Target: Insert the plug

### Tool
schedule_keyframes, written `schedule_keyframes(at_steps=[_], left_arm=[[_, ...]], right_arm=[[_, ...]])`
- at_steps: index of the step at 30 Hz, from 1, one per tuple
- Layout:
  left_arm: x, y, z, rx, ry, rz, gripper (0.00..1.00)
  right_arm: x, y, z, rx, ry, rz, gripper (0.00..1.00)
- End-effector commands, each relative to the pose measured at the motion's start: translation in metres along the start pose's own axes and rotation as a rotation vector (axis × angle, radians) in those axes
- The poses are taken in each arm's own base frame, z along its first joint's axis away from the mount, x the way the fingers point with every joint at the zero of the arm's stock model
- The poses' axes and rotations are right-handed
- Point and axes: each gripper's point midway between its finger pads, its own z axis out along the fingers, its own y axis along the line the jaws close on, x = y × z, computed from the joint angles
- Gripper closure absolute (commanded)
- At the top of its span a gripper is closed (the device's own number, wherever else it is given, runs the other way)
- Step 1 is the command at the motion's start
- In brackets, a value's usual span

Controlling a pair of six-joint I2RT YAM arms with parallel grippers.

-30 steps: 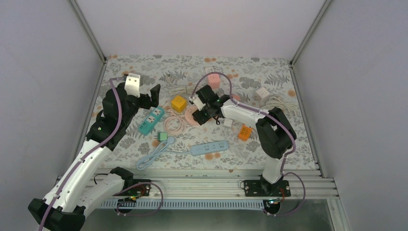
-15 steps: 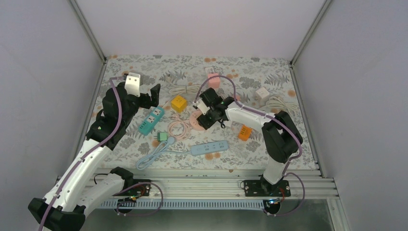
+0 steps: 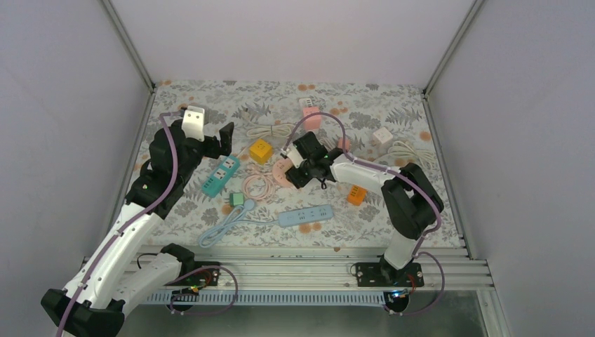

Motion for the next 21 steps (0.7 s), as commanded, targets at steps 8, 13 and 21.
schedule_keyframes(at_steps=[8, 13, 21], left_arm=[[-0.007, 0.003, -0.002, -0.012, -0.01, 0.006, 0.0], [-0.006, 0.003, -0.003, -0.013, -0.009, 0.004, 0.0], [-0.006, 0.001, -0.001, -0.007, -0.005, 0.001, 0.0]], right_arm=[[0.103, 0.009, 0.025, -0.03, 0.349, -0.02, 0.56], [0.074, 0.012, 0.001, -0.043, 0.209, -0.04, 0.37], [0.039, 0.004, -0.023, 0.001, 0.067, -0.04, 0.13]])
